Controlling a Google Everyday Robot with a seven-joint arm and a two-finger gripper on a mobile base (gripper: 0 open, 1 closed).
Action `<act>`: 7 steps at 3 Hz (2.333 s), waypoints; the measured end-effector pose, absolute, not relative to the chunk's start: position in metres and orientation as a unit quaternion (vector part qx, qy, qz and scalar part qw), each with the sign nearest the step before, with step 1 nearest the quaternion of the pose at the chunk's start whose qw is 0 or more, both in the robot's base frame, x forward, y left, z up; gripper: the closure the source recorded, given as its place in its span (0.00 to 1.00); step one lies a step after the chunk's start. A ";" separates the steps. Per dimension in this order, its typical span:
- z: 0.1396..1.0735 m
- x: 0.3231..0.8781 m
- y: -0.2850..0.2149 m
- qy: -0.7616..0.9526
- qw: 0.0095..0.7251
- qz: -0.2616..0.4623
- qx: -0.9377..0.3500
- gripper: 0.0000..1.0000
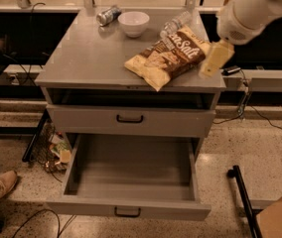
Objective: Place brown chip bag into middle drawer
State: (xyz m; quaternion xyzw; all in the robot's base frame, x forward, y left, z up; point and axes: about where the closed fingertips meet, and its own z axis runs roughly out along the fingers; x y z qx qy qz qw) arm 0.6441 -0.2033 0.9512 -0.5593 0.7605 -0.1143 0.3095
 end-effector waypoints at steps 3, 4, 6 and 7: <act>0.933 0.698 -0.190 0.747 0.327 -0.110 -0.568 0.00; 0.912 0.728 -0.186 0.736 0.322 -0.092 -0.588 0.00; 0.862 0.762 -0.178 0.741 0.287 -0.045 -0.605 0.00; 0.848 0.770 -0.178 0.749 0.280 -0.031 -0.600 0.19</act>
Offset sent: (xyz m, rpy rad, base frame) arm 0.0197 0.0023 0.0017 0.0126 -0.0330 -0.0010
